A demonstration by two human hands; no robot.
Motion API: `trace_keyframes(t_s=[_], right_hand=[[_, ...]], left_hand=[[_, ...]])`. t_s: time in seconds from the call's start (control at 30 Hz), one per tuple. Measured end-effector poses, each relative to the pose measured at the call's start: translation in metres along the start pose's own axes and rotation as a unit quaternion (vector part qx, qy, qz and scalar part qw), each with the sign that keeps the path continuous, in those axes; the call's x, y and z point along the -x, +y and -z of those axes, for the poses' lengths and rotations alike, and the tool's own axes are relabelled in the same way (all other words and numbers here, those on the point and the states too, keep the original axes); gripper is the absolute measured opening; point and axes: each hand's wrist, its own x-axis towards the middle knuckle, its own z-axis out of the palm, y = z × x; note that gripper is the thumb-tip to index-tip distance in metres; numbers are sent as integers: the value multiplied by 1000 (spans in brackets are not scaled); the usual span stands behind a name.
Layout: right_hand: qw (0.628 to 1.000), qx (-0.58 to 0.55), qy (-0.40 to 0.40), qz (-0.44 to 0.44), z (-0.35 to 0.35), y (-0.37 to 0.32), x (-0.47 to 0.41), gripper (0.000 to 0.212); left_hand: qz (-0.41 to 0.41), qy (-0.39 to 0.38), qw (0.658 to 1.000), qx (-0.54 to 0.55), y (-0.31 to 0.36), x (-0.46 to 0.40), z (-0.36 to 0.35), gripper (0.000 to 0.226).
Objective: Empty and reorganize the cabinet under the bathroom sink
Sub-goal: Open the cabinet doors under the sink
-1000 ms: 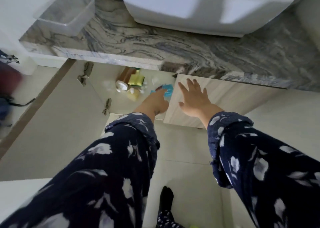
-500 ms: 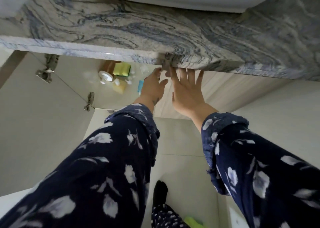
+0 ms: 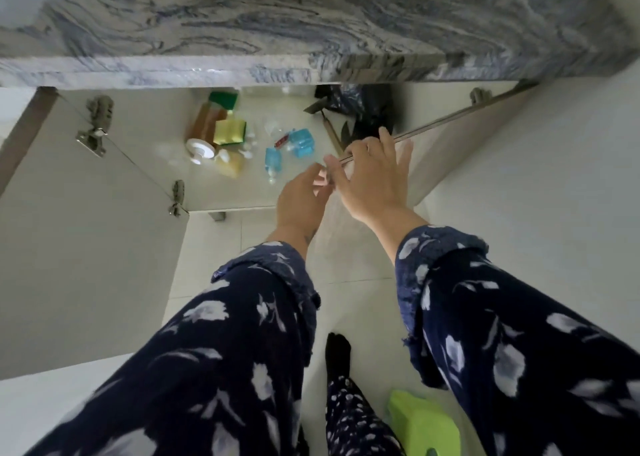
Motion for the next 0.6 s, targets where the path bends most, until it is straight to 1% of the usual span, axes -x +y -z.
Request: trace_keyframes(t_s=[0.07,0.3,0.37,0.5,0.53,0.6], right_hand=[[1000,3,-14,-21,4,2,21,59],[994,54,-79,-45,17,28,78,68],[994,51,-87,-51,21,42,95,69],[993,13,-109,-38,31,77,126,71],[993,6,-110,-35,34,86,132,71],[994,6,-102,-32,36,104,145,69]], left_hand=[[-8,-17,1000,18,3,23,-6,26],[-32,-78,995,49,5,77,-30,29],[-45,-116,992,31,9,92,-39,31],[-114,-158,981,-16,19,103,-65,27],[-130,-174,976,-33,23,105,-72,32],[-160,-215,961,-69,33,111,-88,53]])
